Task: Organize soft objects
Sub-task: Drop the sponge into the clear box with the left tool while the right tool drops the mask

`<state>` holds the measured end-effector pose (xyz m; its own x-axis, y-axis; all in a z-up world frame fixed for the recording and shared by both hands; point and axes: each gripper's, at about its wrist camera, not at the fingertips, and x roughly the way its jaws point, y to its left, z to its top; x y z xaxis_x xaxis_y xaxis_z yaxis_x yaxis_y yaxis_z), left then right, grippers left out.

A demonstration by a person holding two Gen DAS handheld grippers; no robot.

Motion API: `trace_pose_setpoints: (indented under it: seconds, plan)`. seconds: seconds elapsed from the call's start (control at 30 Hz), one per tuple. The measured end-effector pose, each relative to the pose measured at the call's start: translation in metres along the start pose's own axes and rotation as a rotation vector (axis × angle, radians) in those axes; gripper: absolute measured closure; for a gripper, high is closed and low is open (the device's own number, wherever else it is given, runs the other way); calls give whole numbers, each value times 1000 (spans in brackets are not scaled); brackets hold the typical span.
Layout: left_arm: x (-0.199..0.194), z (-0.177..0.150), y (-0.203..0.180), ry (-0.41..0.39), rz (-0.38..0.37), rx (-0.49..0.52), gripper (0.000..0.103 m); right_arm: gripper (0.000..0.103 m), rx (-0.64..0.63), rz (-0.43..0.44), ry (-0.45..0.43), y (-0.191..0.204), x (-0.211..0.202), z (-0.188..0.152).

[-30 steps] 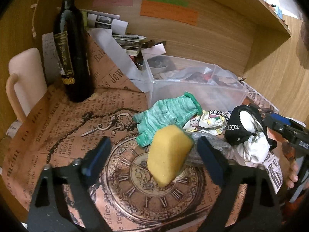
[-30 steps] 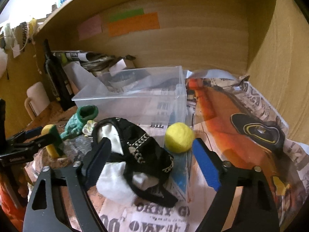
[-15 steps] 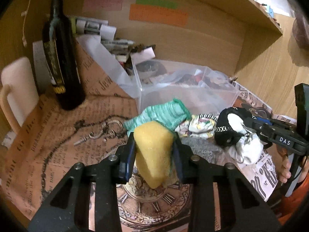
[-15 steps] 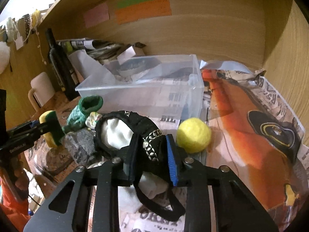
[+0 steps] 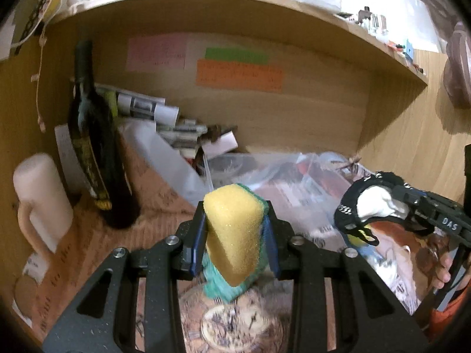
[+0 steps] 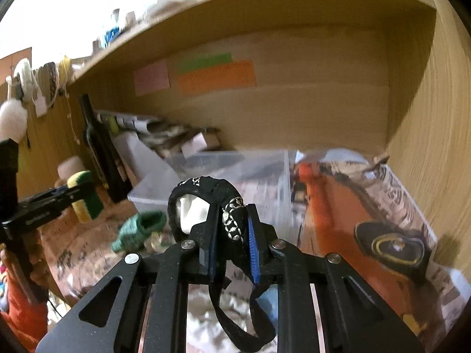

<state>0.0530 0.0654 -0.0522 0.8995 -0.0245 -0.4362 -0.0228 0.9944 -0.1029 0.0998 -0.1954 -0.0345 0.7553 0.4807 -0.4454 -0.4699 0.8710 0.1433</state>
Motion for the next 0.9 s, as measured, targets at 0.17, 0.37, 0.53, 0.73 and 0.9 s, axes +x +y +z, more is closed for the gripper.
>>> trace_pose_setpoints:
  seconds: [0.17, 0.37, 0.53, 0.73, 0.9]
  plan:
    - [13, 22, -2, -15, -7, 14, 68, 87, -21, -12, -66, 2, -2, 23]
    - [37, 44, -7, -15, 33, 53, 68, 87, -47, -50, -102, 3, 14, 45]
    - [62, 54, -5, 34, 20, 48, 68, 87, -60, -55, -57, 3, 41, 54]
    - [102, 54, -7, 141, 2, 82, 68, 87, -79, -42, 38, 2, 78, 50]
    - [130, 46, -15, 226, 0, 143, 68, 87, -108, -31, 126, 5, 102, 44]
